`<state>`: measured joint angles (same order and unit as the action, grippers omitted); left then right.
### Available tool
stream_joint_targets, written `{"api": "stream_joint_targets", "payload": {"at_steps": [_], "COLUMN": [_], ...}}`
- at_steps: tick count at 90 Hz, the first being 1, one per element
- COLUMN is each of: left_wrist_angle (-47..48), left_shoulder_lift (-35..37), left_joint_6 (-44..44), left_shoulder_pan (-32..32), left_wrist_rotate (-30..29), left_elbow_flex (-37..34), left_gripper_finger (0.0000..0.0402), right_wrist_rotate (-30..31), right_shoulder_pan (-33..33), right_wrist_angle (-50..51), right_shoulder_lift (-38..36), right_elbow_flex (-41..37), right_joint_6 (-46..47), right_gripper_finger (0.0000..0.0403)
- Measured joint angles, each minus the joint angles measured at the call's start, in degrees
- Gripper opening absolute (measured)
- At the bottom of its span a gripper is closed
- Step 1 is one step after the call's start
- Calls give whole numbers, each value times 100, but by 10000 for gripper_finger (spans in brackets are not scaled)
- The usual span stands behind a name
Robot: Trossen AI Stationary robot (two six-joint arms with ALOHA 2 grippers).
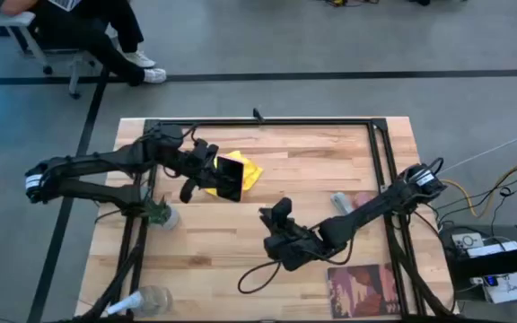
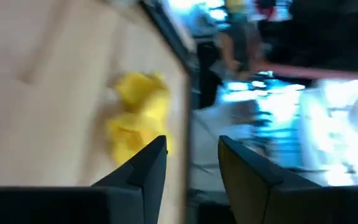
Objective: Apply microfiber cloth
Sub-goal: Spray the front and back of the cellphone using the spray bottle
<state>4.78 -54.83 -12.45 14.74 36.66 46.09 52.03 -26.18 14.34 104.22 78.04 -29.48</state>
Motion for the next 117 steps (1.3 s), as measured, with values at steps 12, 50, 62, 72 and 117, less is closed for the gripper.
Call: {"api": "stream_joint_targets", "payload": {"at_steps": [12, 50, 62, 72, 117], "left_wrist_angle": [326, 2370, 2852, 3247, 4333], "left_shoulder_lift": [217, 354, 356, 378, 350], "left_joint_6": [23, 513, 517, 485, 278], "left_shoulder_pan": [-74, -658, -852, -925, -1190], "left_wrist_rotate": [-18, -1662, -2121, -2262, -2256], "left_elbow_flex": [103, 1186, 1522, 1806, 2151], "left_gripper_finger": [9, 9, 9, 9, 9], "right_wrist_rotate": [-907, -2929, -3021, -3312, -4147], "right_shoulder_pan": [152, 678, 685, 685, 673], "right_wrist_angle": [-41, -385, -412, -736, -3899], "right_shoulder_lift": [-2, 239, 282, 332, 1765], "right_elbow_flex": [2, -38, -53, -80, 162], "right_joint_6": [859, 2574, 3043, 3328, 4004], "right_gripper_finger": [112, 85, 77, 76, 140]}}
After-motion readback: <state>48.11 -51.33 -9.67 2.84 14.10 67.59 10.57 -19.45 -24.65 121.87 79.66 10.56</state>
